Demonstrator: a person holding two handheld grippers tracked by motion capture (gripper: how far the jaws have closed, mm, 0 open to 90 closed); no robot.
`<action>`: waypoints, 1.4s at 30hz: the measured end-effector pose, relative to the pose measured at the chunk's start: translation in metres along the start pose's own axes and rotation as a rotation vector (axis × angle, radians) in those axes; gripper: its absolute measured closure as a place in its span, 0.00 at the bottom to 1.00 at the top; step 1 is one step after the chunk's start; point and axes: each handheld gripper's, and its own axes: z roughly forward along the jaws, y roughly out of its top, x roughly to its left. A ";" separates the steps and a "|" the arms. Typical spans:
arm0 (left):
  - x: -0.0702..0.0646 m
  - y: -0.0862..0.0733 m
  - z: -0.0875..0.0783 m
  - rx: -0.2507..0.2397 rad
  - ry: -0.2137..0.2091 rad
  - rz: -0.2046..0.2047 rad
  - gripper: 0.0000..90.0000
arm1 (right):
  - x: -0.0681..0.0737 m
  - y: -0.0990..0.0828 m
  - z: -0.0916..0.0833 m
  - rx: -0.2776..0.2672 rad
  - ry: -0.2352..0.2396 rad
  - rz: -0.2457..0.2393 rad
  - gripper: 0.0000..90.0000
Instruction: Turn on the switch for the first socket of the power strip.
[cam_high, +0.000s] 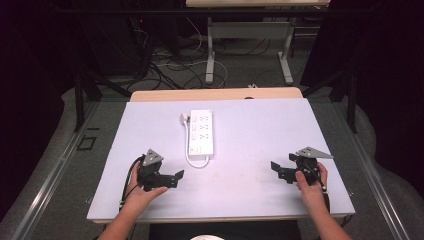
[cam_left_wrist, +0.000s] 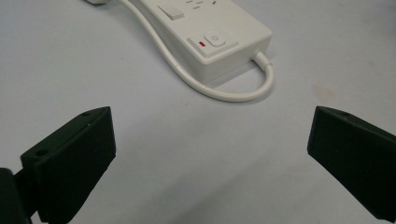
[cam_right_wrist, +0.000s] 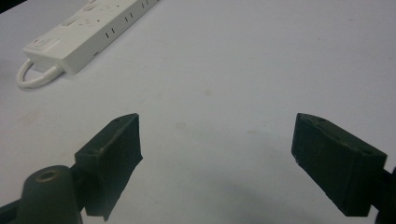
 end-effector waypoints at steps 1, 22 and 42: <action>-0.002 0.000 0.001 0.006 -0.006 0.005 0.01 | 0.000 0.000 0.000 -0.002 0.000 -0.001 0.17; -0.020 0.010 0.011 0.021 -0.025 -0.031 0.21 | 0.001 -0.001 0.002 0.005 0.007 -0.001 0.17; -0.017 0.049 0.018 -0.028 -0.028 -0.149 0.35 | -0.001 -0.002 0.003 0.009 0.010 0.027 0.17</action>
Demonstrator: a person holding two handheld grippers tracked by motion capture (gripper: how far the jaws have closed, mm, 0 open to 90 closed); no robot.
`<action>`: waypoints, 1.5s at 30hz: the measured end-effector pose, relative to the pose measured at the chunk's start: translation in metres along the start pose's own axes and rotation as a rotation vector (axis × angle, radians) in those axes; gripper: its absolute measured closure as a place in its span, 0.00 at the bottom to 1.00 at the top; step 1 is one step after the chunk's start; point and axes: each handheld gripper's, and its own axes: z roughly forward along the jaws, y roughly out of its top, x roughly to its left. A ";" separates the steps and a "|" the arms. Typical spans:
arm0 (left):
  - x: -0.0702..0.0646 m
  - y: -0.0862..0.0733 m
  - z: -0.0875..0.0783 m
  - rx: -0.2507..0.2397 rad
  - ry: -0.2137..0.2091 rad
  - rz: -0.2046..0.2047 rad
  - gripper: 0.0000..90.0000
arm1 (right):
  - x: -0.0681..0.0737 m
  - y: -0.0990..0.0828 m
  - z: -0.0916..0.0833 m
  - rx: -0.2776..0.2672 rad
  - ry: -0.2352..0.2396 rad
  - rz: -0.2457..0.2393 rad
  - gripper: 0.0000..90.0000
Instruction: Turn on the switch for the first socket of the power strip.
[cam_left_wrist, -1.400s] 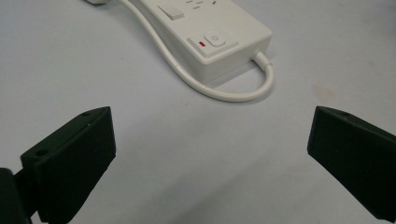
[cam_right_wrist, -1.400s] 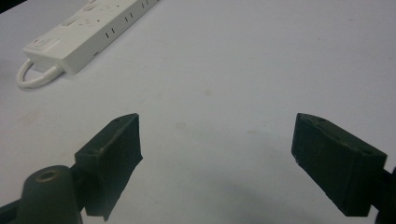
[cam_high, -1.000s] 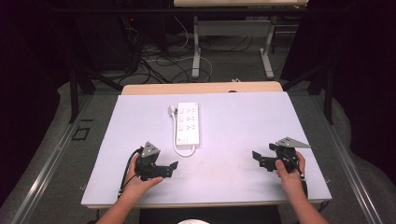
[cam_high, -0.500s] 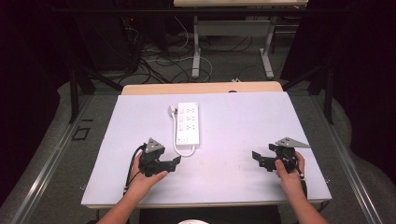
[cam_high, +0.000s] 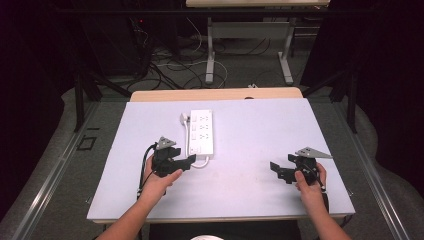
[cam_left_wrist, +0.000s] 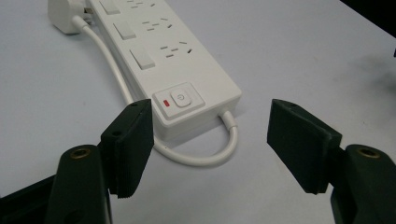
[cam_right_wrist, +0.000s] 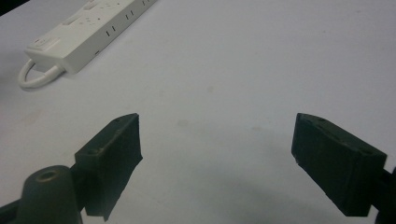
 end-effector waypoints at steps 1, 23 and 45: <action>0.000 0.001 0.001 -0.003 0.001 -0.006 0.35 | 0.000 0.000 0.000 0.000 0.000 0.000 0.17; -0.009 0.029 0.026 0.083 0.001 0.011 0.39 | -0.001 0.000 0.001 0.003 0.001 0.008 0.17; 0.000 0.042 0.048 0.044 0.035 -0.077 0.44 | -0.002 0.000 0.001 0.005 0.006 0.007 0.17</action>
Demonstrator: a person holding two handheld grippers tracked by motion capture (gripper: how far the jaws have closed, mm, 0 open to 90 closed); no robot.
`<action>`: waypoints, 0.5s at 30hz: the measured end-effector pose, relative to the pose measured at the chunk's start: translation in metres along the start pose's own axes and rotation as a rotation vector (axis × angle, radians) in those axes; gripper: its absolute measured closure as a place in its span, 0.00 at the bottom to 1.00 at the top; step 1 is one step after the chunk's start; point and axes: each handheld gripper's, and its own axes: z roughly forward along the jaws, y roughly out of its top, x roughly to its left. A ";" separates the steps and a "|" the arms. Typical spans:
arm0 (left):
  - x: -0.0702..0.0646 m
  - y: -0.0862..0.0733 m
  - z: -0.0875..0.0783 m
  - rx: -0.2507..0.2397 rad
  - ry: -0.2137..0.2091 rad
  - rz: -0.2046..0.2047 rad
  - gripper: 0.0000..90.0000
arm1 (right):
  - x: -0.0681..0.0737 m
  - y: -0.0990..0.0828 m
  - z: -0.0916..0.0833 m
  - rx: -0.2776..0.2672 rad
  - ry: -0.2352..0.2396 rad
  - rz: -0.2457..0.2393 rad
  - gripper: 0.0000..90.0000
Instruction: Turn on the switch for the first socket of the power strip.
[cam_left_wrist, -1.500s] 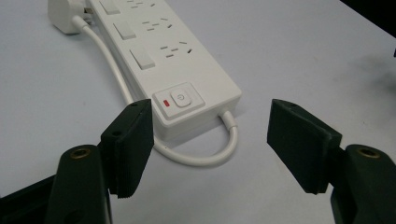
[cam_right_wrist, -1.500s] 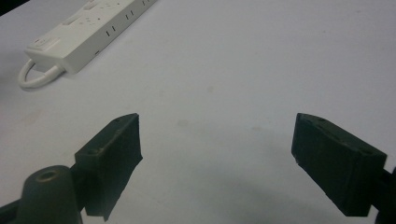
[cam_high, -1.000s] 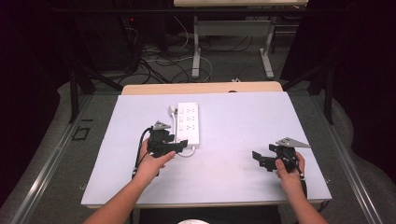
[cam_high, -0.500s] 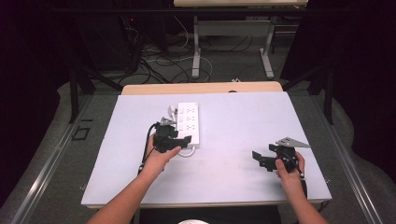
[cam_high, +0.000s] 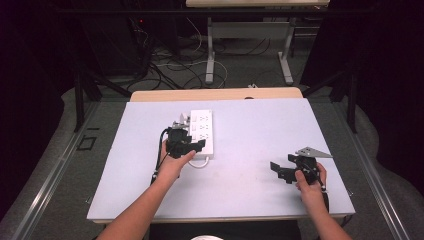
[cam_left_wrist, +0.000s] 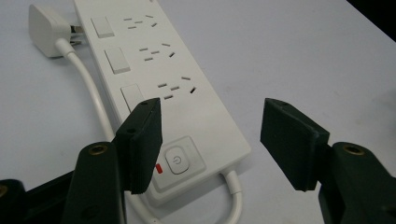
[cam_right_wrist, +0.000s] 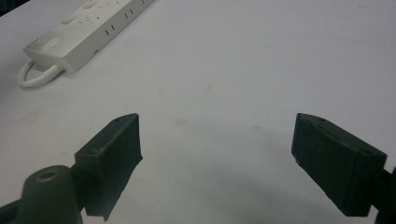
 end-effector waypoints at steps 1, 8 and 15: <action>0.001 0.001 0.001 0.002 -0.002 -0.007 0.44 | 0.000 0.000 0.000 0.000 0.000 0.000 0.17; 0.006 0.004 0.006 0.020 -0.005 -0.068 0.46 | -0.001 0.000 0.000 0.000 0.001 -0.003 0.17; 0.014 0.005 0.012 0.060 -0.014 -0.129 0.50 | -0.002 0.000 0.000 0.001 0.003 0.002 0.17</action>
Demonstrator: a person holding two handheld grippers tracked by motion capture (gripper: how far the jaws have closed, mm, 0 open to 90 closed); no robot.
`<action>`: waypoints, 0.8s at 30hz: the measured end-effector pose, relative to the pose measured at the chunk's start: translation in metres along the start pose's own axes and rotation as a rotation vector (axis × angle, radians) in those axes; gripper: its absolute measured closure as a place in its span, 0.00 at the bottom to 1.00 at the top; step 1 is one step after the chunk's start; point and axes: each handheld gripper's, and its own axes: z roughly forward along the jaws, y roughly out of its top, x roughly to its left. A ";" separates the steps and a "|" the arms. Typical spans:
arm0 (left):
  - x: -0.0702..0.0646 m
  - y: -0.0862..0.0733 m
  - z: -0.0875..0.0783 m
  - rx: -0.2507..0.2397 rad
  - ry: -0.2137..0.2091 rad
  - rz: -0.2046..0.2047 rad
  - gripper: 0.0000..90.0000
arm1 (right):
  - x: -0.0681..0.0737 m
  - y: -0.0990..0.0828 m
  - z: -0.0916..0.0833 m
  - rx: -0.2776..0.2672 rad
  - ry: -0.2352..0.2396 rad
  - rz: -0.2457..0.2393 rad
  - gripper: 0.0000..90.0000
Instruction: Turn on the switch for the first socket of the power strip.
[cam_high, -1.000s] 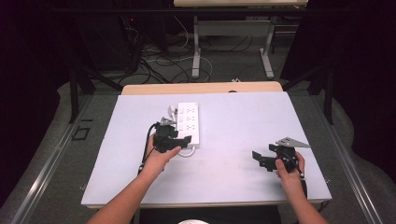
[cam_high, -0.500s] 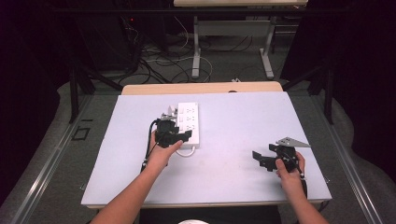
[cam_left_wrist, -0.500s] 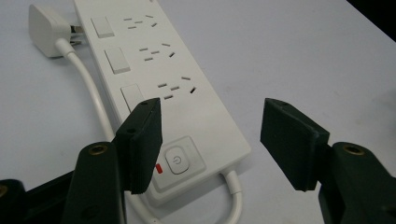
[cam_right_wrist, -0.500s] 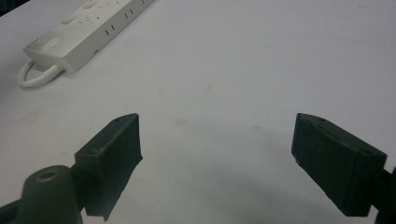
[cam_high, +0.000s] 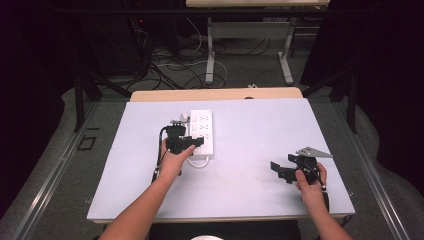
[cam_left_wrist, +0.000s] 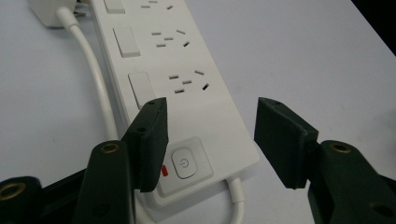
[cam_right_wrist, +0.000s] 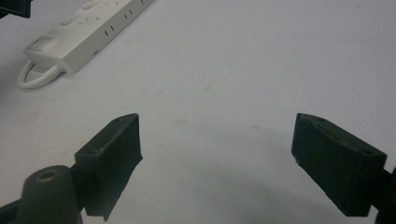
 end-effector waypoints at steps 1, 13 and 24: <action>0.000 0.000 0.001 0.006 -0.007 -0.019 0.50 | 0.000 0.000 0.000 0.000 0.000 0.000 0.17; 0.010 0.002 0.003 0.079 0.024 -0.098 0.60 | 0.000 0.000 0.000 0.001 0.002 0.002 0.17; 0.014 0.006 0.008 0.093 0.042 -0.121 0.77 | 0.000 0.000 0.001 0.003 0.005 0.012 0.17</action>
